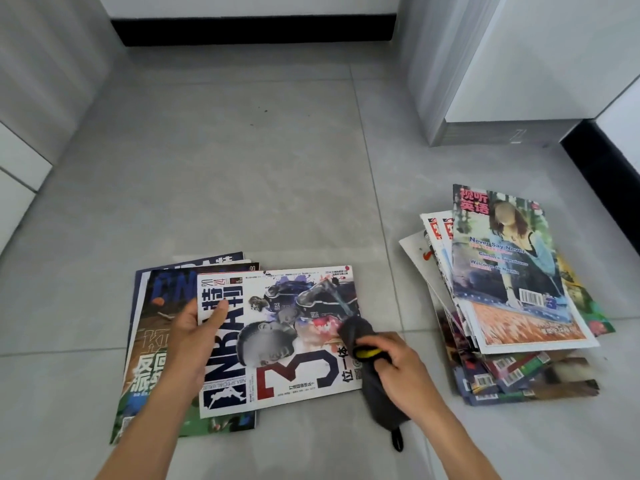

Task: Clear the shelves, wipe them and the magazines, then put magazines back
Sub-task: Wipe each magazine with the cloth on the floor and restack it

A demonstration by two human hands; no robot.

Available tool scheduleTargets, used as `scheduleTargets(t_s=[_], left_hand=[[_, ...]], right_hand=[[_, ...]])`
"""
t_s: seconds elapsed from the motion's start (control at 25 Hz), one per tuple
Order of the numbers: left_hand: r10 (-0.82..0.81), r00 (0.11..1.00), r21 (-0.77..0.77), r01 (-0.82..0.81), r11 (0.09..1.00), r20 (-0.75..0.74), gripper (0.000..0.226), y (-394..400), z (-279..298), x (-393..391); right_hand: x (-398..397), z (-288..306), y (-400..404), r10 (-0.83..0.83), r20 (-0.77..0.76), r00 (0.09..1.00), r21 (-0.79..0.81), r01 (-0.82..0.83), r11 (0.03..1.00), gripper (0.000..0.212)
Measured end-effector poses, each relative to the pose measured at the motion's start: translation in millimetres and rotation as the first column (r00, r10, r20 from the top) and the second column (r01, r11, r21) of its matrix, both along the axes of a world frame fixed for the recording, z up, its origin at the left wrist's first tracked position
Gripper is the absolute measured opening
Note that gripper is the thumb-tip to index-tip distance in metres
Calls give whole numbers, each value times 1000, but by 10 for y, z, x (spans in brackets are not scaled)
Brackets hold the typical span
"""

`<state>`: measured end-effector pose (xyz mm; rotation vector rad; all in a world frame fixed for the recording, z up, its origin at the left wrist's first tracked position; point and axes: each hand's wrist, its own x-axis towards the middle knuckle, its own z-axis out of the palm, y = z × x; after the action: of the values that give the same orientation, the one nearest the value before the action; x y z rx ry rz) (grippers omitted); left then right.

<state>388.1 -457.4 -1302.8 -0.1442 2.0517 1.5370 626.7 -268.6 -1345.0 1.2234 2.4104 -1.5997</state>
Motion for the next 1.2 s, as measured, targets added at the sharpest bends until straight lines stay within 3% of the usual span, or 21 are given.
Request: scheduleTargets(t_s=[0.08,0.16,0.24,0.36,0.44,0.6,0.8,0.92,1.04,1.2], left_hand=[[-130,983,-4,132,991,130,33,-61,-22,-33],[-201,970,-51,210,976,139,38,-69,-71,28],[-123,988,-63,129,990,90,36,-82,-133,122],[-23,990,70,13,997,140,37,-125,-133,153],[-21,985,117,1,993,170,39,-178,-101,106],[-54,983,177,23,984,175,44,-190,-33,117],[67,980,211,-107,972,187,45,-72,9,77],[84,977,214,-127,969,197,46,-48,10,69],[45,978,218,-90,972,203,44,-49,14,56],[18,982,194,-55,980,186,41,-31,25,41]], right_hand=[[-35,-9,88,-51,8,999,-54,52,997,57],[-89,26,153,-159,-25,987,-144,154,978,59],[-134,134,180,-256,-114,960,-156,238,959,59],[-166,327,351,-471,-279,837,-180,436,882,50],[-232,377,520,-448,-320,835,-144,424,894,50],[-404,439,532,-318,-254,913,-314,233,920,47],[-81,452,367,-396,-226,890,-494,245,834,43],[140,430,212,-592,-151,792,-638,379,670,38],[144,537,157,-661,-152,734,-791,310,527,28],[55,675,132,-539,-32,842,-719,355,598,30]])
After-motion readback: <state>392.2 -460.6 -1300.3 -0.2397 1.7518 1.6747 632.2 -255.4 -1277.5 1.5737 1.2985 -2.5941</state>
